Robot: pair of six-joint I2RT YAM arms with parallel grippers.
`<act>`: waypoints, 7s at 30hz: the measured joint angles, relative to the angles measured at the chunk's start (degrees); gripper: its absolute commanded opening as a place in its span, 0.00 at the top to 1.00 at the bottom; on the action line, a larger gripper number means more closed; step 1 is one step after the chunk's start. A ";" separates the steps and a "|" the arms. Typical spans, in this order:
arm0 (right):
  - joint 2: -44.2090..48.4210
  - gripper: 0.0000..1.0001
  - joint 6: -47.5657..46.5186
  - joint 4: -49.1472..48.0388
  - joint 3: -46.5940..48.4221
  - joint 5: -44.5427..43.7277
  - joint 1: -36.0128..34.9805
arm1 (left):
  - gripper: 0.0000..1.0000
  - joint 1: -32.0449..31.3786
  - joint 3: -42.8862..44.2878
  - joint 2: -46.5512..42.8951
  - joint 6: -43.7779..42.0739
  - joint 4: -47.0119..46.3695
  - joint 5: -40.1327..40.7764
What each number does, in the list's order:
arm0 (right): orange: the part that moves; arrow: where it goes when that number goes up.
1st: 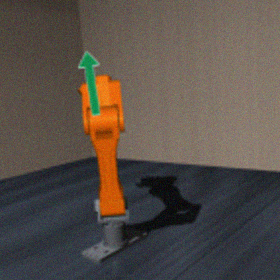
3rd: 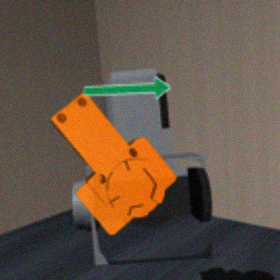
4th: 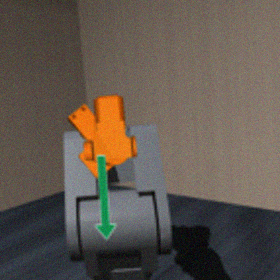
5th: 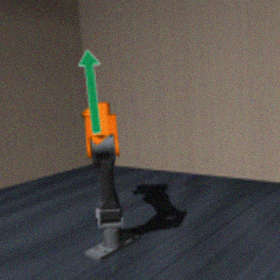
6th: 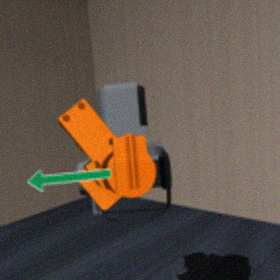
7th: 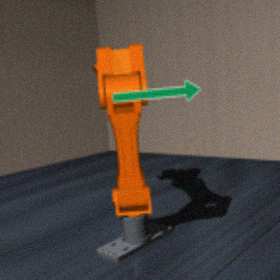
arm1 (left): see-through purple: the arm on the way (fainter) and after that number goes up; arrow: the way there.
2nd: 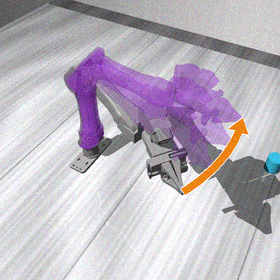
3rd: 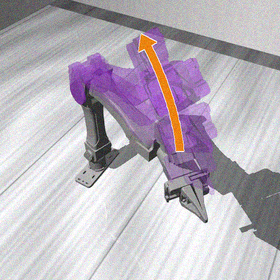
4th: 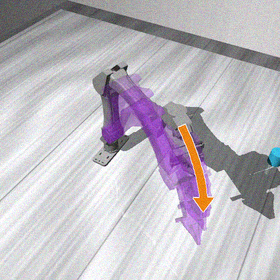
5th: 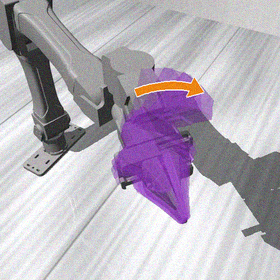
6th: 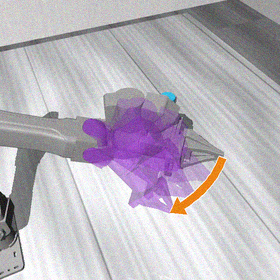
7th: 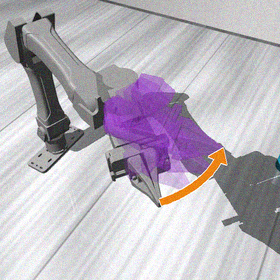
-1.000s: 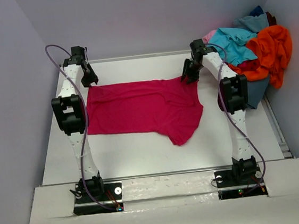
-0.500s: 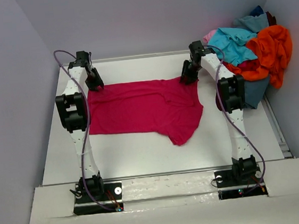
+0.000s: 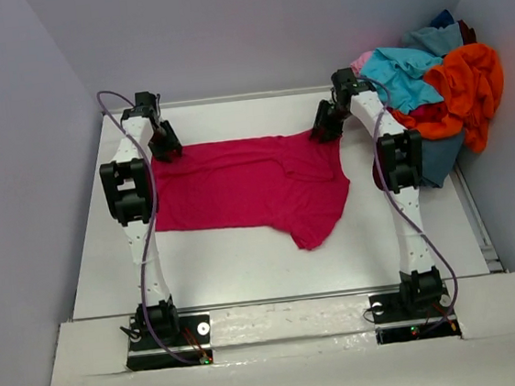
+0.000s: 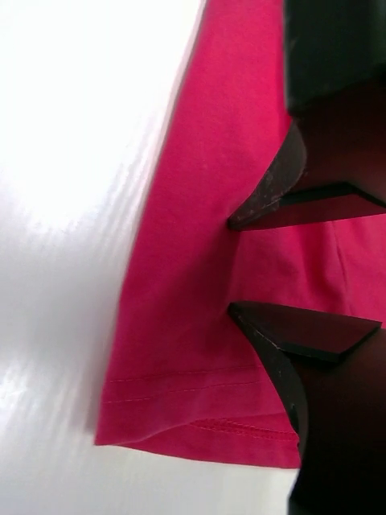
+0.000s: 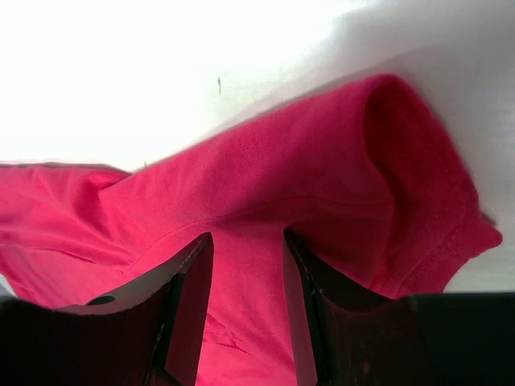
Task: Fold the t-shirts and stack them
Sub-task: Fold the tshirt
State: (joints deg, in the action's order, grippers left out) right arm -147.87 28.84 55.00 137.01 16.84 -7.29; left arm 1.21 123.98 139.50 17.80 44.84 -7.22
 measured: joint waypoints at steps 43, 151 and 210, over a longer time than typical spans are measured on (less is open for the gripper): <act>48.98 0.40 2.12 -12.46 -60.50 3.98 -11.52 | 0.42 -4.11 -47.10 -52.33 7.72 -14.32 4.98; 24.74 0.66 4.83 -14.64 -40.06 1.31 -7.30 | 0.43 0.74 -55.23 -43.95 5.20 -16.31 -2.05; 31.23 0.59 1.29 -11.52 -48.13 2.23 -10.80 | 0.43 0.76 -54.95 -42.82 5.20 -16.44 -2.27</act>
State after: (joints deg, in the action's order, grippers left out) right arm -116.64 30.13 43.48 88.88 19.07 -18.09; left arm 1.98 69.04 96.68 23.00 28.40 -9.50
